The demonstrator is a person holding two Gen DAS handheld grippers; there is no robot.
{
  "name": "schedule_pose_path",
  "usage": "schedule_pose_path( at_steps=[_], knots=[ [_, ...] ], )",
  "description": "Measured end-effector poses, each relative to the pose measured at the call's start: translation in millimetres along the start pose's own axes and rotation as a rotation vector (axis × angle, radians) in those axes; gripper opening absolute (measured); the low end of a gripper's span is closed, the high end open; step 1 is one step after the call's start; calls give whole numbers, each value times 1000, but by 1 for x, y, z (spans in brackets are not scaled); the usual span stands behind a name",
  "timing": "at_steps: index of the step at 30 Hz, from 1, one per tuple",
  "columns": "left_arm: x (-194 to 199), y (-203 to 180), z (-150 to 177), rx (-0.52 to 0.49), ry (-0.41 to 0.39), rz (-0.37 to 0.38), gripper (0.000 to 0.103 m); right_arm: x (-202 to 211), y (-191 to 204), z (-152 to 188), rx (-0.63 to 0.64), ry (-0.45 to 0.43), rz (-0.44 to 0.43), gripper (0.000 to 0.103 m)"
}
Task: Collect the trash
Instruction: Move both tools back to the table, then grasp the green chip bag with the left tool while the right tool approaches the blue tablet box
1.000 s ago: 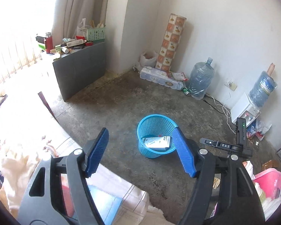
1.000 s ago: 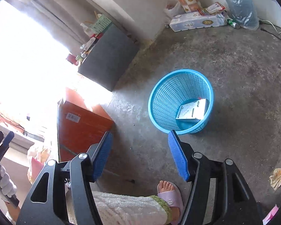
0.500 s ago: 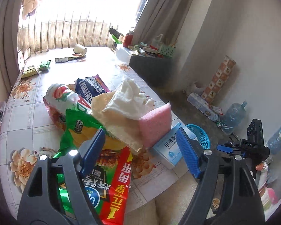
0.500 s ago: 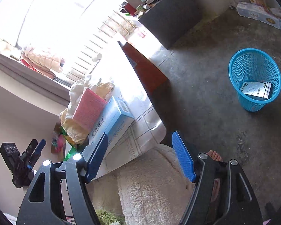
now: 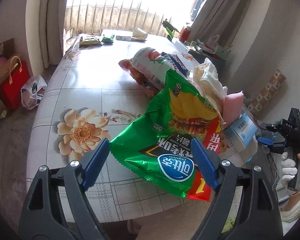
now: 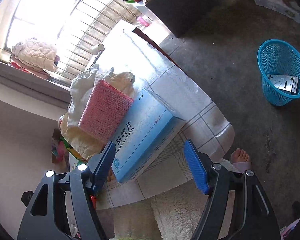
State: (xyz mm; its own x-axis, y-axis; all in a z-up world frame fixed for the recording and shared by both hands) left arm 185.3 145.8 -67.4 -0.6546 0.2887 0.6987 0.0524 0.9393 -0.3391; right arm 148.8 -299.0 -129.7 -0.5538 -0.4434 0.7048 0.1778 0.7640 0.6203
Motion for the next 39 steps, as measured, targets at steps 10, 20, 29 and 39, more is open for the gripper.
schedule_pose_path(
  at_steps=[10, 20, 29, 39],
  knots=[
    [-40, 19, -24, 36, 40, 21, 74, -33, 14, 5, -36, 25, 35, 69],
    [-37, -11, 27, -56, 211, 122, 45, -38, 14, 1, -22, 7, 73, 52],
    [-23, -17, 22, -57, 199, 130, 55, -39, 15, -3, -2, -19, 47, 29],
    [-70, -21, 0, -10, 238, 106, 53, -26, 15, -5, 54, -25, 59, 13]
  ],
)
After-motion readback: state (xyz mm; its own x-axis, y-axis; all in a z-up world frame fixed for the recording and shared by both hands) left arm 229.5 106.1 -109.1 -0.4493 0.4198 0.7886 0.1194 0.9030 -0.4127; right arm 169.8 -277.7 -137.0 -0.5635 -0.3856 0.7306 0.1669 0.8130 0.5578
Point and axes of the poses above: each gripper's, at about its wrist camera, not at the fingertips, and x roughly against the way its jaws point, y to its left, z to its underside, the point moved 8 cm from there along -x, roughly the way its jaws point, and after that the axes turned 6 degrees about x, right-handed, at the moved point
